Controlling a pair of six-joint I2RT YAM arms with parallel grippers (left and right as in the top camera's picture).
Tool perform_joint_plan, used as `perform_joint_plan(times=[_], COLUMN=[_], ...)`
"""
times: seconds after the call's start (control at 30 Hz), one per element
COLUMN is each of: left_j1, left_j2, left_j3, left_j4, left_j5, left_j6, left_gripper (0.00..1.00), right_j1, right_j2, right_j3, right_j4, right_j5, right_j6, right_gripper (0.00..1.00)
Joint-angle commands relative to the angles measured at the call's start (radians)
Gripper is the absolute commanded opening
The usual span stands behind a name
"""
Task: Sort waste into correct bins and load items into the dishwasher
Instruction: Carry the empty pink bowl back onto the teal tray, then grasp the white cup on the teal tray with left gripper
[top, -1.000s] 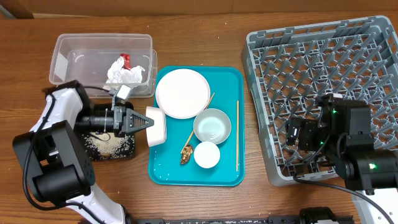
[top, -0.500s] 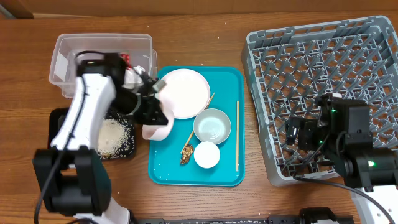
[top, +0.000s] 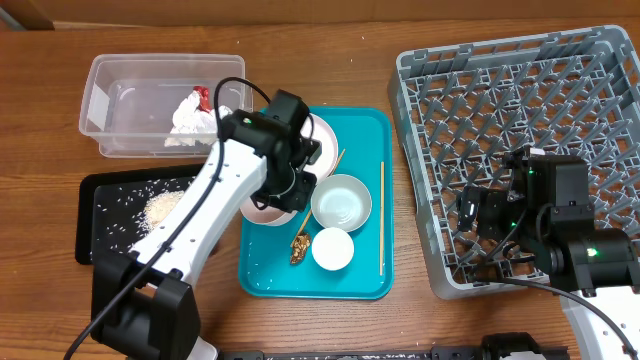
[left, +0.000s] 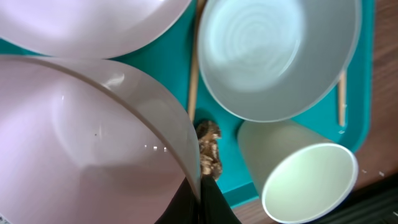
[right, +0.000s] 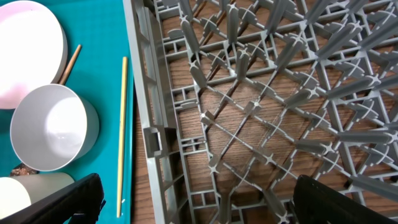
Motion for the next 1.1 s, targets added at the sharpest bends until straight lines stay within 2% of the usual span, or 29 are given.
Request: perform_joint_plan(times=[0.0, 0.27, 0.43, 0.5, 0.53, 0.67, 0.73, 0.93, 1.07], left_j1=[-0.018, -0.019, -0.019, -0.019, -0.019, -0.019, -0.018, -0.025, -0.047], left_j2=[0.004, 0.015, 0.015, 0.015, 0.015, 0.014, 0.013, -0.005, -0.007], left_j3=[-0.04, -0.143, -0.166, -0.166, -0.166, -0.162, -0.144, -0.08, -0.079], left_j4=[0.018, 0.119, 0.15, 0.149, 0.149, 0.149, 0.137, 0.085, 0.044], left_j5=[-0.088, -0.017, -0.003, 0.0, 0.005, 0.06, 0.091, 0.192, 0.212], left_j6=[-0.102, -0.121, -0.121, -0.121, -0.12, -0.12, -0.12, -0.062, -0.014], left_gripper=[0.04, 0.04, 0.08, 0.18, 0.32, 0.54, 0.59, 0.6, 0.55], right_j1=[0.004, 0.004, 0.004, 0.004, 0.004, 0.004, 0.004, 0.004, 0.004], right_j2=[-0.004, -0.004, -0.004, -0.004, -0.004, -0.004, -0.004, -0.004, -0.004], right_j3=[0.027, 0.027, 0.027, 0.027, 0.027, 0.027, 0.027, 0.027, 0.027], right_j4=[0.001, 0.002, -0.005, -0.005, -0.005, -0.005, -0.006, -0.005, -0.005], right_j5=[0.002, 0.002, 0.002, 0.002, 0.002, 0.002, 0.002, 0.002, 0.002], right_j6=[-0.004, -0.004, -0.004, -0.004, -0.004, -0.004, -0.004, -0.004, -0.004], right_gripper=[1.0, 1.0, 1.0, 1.0, 1.0, 1.0, 1.0, 1.0, 1.0])
